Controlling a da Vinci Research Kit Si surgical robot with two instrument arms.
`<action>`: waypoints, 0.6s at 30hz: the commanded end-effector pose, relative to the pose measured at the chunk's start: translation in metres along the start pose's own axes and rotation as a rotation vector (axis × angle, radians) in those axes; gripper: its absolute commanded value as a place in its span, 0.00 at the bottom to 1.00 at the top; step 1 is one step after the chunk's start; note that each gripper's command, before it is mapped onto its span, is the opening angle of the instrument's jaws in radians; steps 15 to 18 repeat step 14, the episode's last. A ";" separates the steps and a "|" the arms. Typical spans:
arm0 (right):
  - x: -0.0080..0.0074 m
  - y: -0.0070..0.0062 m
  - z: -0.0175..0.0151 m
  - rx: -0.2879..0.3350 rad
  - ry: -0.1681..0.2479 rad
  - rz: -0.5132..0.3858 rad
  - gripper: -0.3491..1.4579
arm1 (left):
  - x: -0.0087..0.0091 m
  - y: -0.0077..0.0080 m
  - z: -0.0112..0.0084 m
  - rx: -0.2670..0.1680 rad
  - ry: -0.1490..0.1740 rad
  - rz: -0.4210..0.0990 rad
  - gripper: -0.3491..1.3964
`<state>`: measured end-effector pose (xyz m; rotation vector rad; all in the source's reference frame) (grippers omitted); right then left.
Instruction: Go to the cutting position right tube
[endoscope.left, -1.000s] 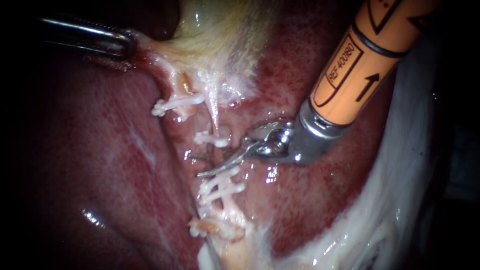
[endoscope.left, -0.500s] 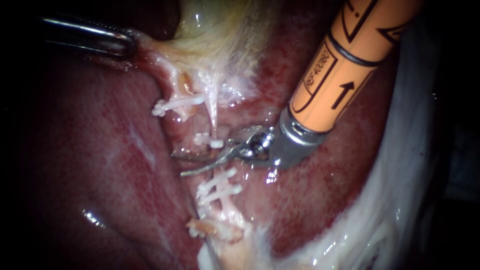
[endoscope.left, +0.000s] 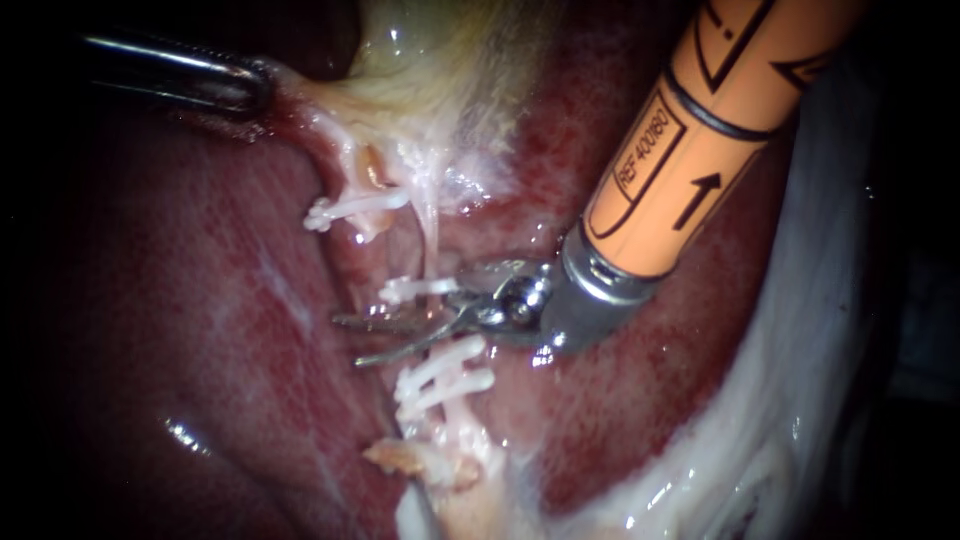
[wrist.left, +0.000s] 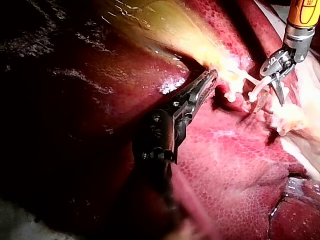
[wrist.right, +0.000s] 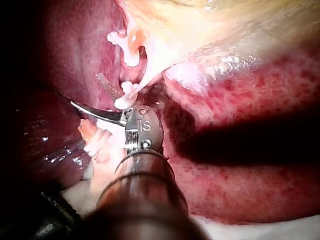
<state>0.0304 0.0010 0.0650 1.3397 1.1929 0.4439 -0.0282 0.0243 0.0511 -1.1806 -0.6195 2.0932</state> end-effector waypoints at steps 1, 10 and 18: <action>0.0001 -0.0002 0.0001 0.003 0.001 -0.003 0.92 | 0.0000 0.0000 -0.0001 -0.001 0.000 0.001 0.00; 0.0003 -0.0007 0.0004 0.008 -0.001 -0.002 0.92 | 0.0001 0.0000 -0.0001 -0.001 0.000 0.000 0.00; 0.0002 -0.0007 0.0003 0.008 -0.001 -0.002 0.92 | 0.0001 0.0000 -0.0001 -0.001 0.000 0.000 0.00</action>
